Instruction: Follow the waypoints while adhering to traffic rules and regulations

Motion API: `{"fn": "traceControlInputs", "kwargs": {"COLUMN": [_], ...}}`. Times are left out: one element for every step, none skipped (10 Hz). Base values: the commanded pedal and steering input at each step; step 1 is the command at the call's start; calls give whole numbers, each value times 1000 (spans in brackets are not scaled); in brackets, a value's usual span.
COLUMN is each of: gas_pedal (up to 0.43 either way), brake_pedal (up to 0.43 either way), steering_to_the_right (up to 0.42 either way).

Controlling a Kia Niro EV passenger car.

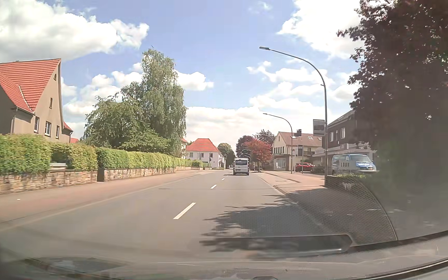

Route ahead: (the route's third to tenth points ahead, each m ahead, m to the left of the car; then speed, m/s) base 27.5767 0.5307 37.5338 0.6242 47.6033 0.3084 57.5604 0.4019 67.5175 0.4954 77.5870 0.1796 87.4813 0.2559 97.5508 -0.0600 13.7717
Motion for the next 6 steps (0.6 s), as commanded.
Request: {"fn": "traceControlInputs", "kwargs": {"gas_pedal": [157,157,157,157,169,169], "brake_pedal": [0,0,0,0,0,0], "steering_to_the_right": [1,1,2,1,1,1]}}
